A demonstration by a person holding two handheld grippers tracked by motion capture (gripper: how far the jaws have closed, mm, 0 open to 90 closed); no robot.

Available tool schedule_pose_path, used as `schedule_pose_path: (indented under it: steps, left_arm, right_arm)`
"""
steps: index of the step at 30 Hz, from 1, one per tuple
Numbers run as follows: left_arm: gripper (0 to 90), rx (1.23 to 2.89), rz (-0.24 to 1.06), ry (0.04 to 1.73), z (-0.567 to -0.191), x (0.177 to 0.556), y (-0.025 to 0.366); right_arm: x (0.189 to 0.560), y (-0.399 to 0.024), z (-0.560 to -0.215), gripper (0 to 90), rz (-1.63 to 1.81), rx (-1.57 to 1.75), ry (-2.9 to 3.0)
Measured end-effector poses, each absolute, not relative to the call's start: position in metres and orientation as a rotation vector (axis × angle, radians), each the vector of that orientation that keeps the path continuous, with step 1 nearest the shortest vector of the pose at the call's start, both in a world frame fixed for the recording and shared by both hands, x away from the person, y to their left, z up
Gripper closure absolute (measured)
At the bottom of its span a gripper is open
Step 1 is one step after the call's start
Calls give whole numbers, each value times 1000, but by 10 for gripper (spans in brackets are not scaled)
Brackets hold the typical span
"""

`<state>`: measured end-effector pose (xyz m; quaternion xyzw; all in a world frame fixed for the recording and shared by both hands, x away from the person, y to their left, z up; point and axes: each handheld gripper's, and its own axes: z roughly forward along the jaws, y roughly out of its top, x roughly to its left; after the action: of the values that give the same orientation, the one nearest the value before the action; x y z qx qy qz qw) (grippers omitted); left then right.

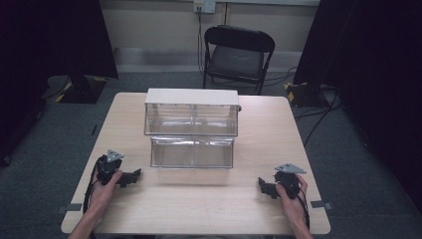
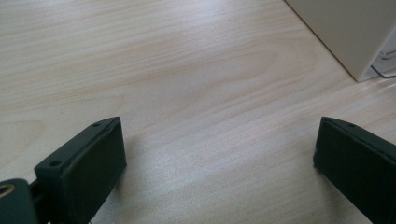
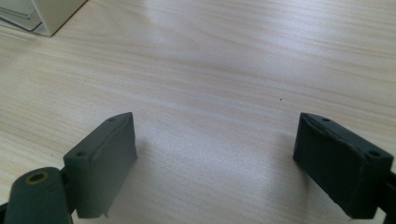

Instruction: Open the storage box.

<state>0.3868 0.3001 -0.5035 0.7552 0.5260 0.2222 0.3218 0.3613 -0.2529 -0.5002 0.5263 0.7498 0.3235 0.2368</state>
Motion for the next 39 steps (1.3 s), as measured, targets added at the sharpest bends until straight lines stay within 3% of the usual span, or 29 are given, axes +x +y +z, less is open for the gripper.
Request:
schedule_pose_path:
  steps: [10, 14, 39]
  left_arm:
    - [50, 1976, 586, 1375, -503, 384, 299]
    - [159, 1974, 590, 1365, -501, 383, 299]
    - [166, 1907, 498, 1147, -470, 365, 267]
  right_arm:
    - [361, -253, -500, 124, 887, 1443, 2056]
    - [361, -253, -500, 124, 887, 1443, 2056]
    - [361, -253, -500, 124, 887, 1443, 2056]
